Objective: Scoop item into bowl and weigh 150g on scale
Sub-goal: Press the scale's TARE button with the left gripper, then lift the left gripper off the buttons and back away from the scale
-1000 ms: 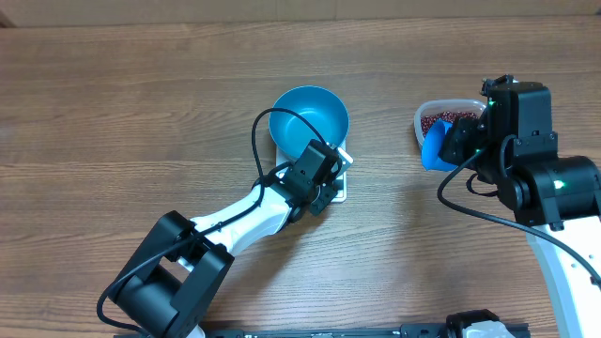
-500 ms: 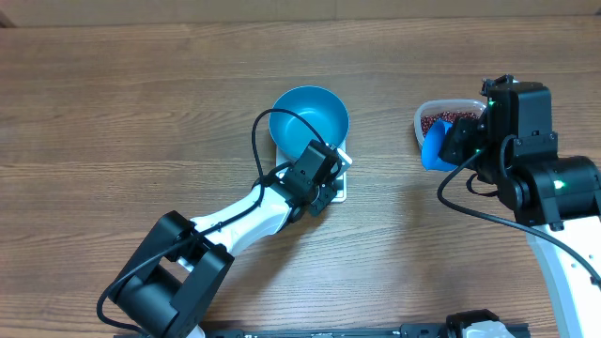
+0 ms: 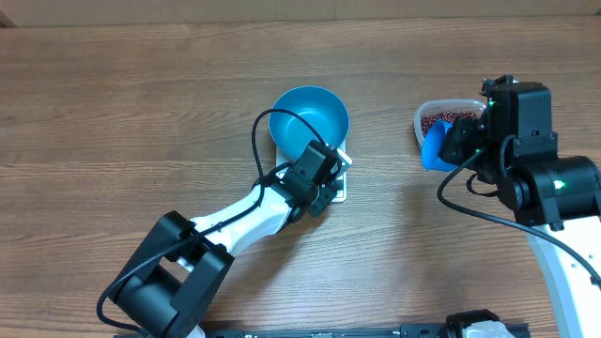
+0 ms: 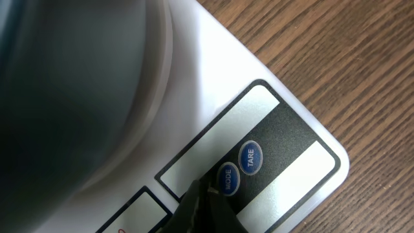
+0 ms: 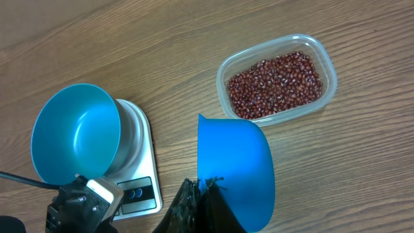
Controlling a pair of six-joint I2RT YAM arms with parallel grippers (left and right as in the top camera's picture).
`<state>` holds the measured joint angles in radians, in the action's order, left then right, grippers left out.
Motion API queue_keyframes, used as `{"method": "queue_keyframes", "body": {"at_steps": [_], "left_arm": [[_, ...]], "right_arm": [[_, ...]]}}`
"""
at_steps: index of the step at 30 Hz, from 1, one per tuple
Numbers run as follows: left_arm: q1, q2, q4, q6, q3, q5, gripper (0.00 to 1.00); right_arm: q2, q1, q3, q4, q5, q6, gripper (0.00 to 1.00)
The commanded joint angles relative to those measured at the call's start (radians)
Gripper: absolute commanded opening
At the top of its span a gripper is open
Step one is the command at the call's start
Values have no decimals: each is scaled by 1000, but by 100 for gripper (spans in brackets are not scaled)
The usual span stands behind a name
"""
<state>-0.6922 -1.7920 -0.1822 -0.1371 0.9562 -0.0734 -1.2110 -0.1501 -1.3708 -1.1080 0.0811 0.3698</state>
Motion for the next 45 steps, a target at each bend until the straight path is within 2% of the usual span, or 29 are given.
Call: {"method": "queue_keyframes", "body": {"at_steps": [1, 45], "left_arm": [[5, -19, 1, 3, -16, -12, 4], [3, -44, 19, 6, -29, -24, 4]], "right_arm": [[3, 5, -29, -1, -5, 3, 4], [3, 5, -29, -22, 6, -2, 4]]}}
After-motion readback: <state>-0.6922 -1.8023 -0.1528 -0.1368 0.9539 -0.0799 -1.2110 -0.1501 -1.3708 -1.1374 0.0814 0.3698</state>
